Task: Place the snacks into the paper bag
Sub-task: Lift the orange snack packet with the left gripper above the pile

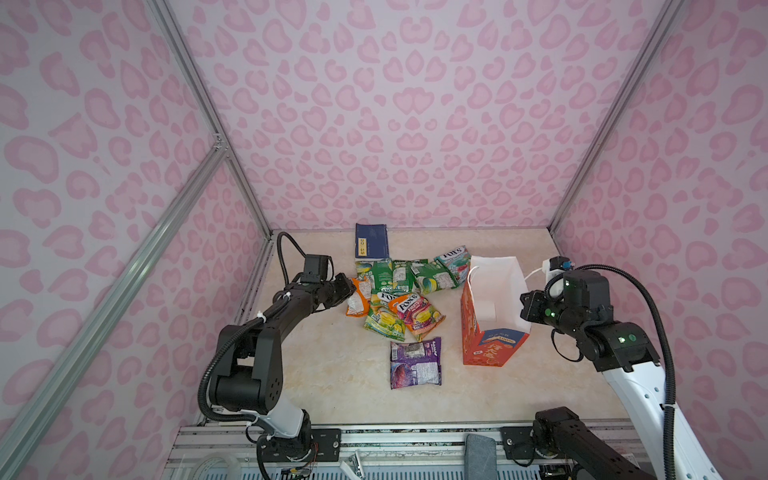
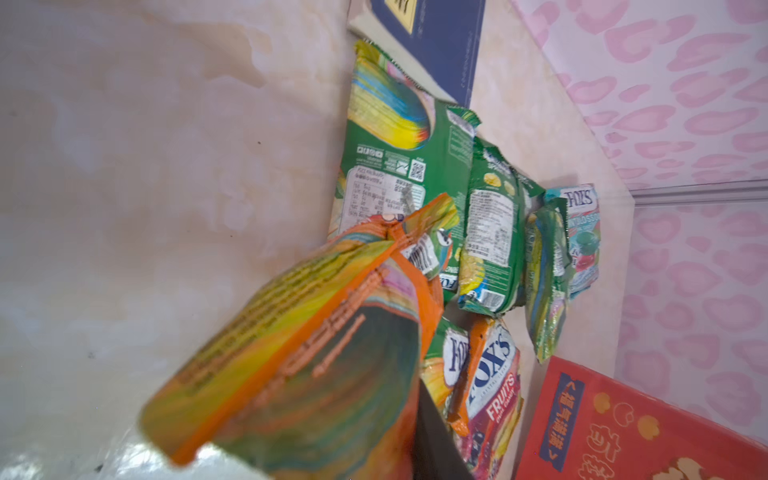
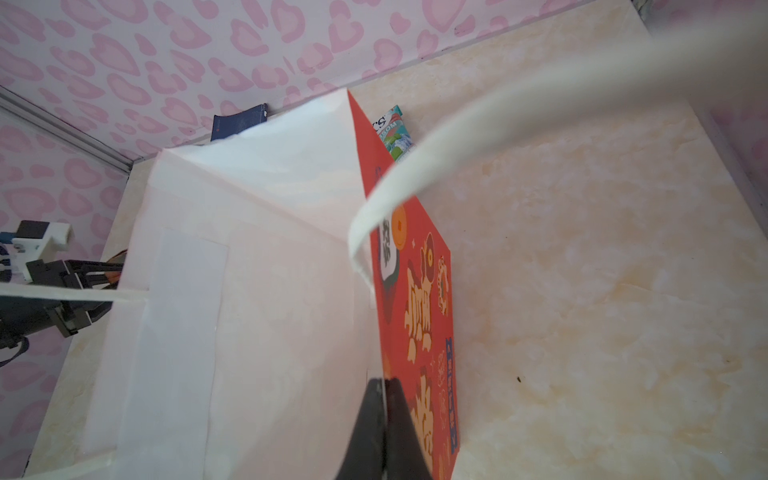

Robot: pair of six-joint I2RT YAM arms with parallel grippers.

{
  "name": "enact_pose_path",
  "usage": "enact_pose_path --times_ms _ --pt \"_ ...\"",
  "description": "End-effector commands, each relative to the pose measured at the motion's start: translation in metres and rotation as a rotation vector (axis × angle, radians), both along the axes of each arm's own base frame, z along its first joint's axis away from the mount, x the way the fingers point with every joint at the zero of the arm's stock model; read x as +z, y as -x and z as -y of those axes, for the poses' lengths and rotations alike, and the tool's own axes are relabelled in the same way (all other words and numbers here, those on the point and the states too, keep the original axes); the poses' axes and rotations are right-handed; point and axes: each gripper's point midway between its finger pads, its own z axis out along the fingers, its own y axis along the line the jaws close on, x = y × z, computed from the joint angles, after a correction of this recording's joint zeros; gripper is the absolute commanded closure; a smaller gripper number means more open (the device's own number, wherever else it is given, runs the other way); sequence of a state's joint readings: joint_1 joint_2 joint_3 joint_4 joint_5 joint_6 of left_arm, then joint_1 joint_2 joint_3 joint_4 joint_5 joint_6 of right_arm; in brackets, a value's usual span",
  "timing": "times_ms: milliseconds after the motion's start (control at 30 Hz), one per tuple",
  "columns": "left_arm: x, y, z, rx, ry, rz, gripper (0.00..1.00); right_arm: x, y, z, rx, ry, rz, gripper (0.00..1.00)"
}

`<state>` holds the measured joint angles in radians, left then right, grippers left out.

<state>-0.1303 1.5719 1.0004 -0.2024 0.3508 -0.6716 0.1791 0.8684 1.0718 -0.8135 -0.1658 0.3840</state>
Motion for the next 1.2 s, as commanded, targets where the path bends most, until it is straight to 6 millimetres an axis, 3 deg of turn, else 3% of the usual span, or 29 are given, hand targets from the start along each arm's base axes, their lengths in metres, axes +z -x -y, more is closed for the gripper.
enact_pose_path --times_ms 0,367,633,967,1067,1167 --pt "0.022 0.004 -0.003 0.010 -0.002 0.044 0.95 0.003 0.001 -0.004 0.026 0.003 0.009 1.00" --pt "0.076 0.034 -0.028 0.040 -0.140 0.119 0.97 -0.007 0.006 -0.018 0.076 0.048 -0.002 1.00" --pt "0.113 0.054 -0.032 0.026 -0.162 0.168 0.97 -0.007 0.006 -0.020 0.084 0.046 0.001 1.00" --pt "0.162 0.069 -0.026 -0.003 -0.128 0.261 0.97 -0.009 0.009 -0.019 0.084 0.047 0.004 1.00" --pt "0.171 0.071 -0.017 -0.028 -0.117 0.281 0.97 -0.009 0.009 -0.018 0.081 0.049 0.006 1.00" --pt "0.188 0.074 0.006 -0.088 -0.097 0.312 0.97 -0.012 0.009 -0.019 0.079 0.047 0.001 1.00"
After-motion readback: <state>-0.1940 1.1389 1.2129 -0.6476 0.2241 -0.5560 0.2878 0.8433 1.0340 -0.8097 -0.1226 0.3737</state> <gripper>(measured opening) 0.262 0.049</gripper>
